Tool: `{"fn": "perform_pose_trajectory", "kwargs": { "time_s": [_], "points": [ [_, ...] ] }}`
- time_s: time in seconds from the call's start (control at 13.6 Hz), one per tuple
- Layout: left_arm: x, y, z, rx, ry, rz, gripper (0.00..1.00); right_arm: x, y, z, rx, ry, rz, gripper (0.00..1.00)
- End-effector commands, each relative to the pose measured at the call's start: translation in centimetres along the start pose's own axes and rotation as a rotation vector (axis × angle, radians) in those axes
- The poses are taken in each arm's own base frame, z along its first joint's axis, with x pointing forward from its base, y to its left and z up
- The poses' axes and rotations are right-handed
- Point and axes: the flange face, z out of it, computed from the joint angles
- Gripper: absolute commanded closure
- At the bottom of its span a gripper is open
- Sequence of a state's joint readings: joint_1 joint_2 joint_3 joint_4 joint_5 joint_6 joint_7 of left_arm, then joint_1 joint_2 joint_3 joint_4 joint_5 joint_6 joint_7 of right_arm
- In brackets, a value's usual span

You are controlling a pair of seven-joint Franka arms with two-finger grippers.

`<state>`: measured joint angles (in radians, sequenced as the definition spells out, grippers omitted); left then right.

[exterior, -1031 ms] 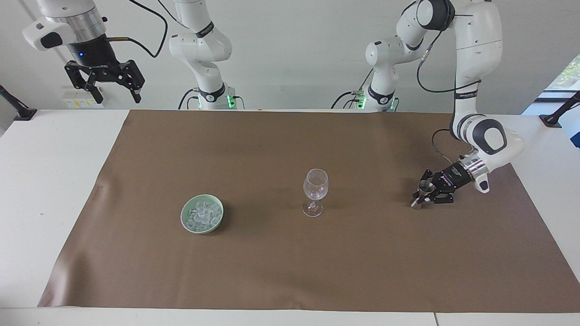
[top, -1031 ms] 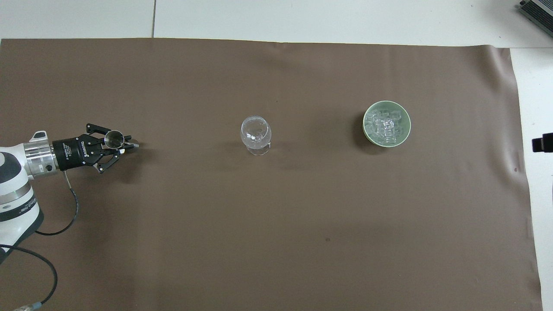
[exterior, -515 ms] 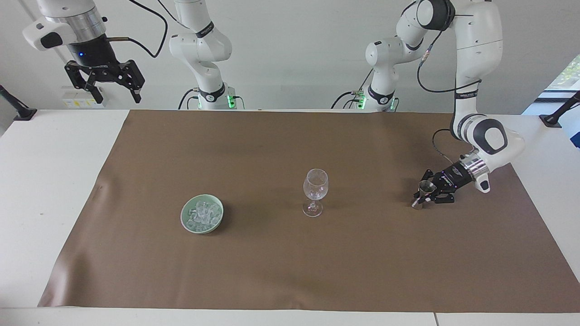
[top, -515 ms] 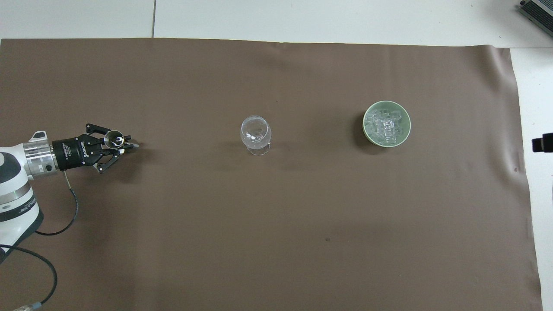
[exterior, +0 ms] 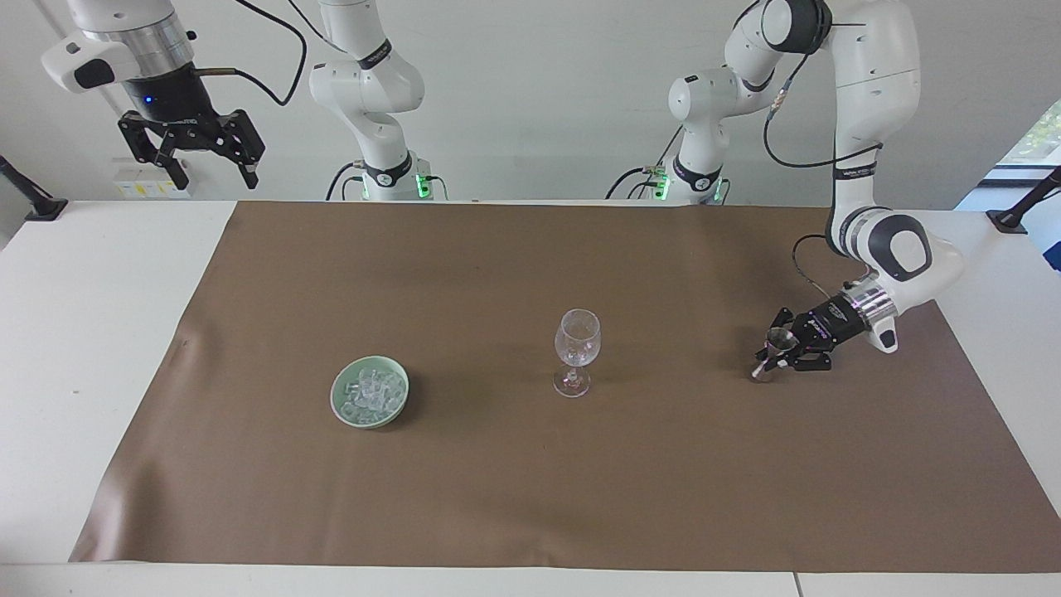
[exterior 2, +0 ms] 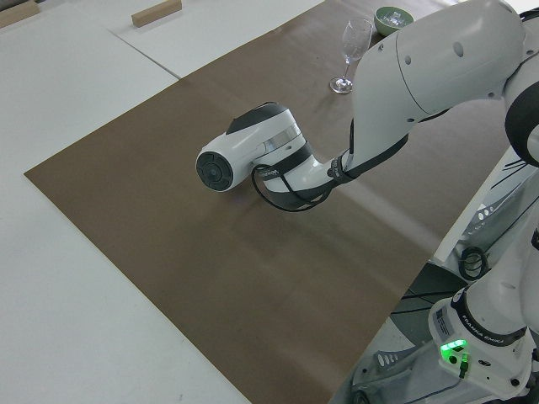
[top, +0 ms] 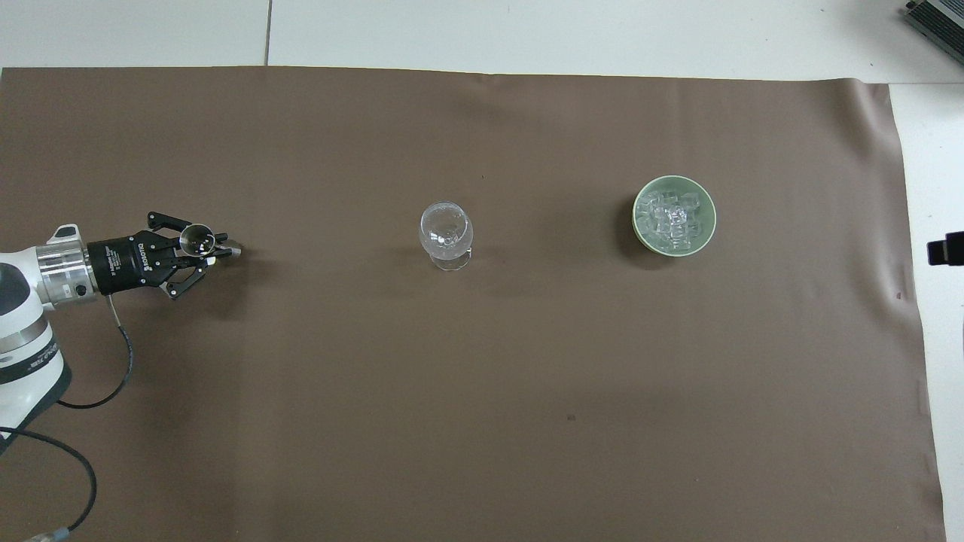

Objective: Pour wine and add ice with both arms
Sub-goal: 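Lift the jigger with the left gripper and carry it toward the glass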

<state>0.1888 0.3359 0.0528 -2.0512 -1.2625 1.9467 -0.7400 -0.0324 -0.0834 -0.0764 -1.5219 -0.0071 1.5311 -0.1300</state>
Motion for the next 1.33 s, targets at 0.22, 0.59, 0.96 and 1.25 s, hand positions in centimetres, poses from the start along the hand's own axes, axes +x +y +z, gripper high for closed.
{"fn": "perform_pose_trajectory", "kwargs": {
  "time_s": [0.22, 0.59, 0.96, 1.25],
  "points": [
    [-6.9, 0.0, 0.2, 0.041, -0.001, 0.002, 1.0, -0.4, 0.0, -0.1, 0.021, -0.004, -0.012, 0.0],
    [-11.6, -1.2, -0.2, 0.072, -0.025, -0.031, 1.0, -0.4, 0.0, -0.1, 0.019, -0.004, -0.012, 0.0],
    [-15.7, -2.8, 0.4, 0.132, -0.005, -0.078, 1.0, -0.4, 0.0, -0.1, 0.021, -0.004, -0.012, 0.0],
    [-17.2, -3.8, 2.6, 0.171, 0.011, -0.054, 1.0, -0.4, 0.0, -0.1, 0.021, -0.004, -0.012, 0.0]
  ]
}}
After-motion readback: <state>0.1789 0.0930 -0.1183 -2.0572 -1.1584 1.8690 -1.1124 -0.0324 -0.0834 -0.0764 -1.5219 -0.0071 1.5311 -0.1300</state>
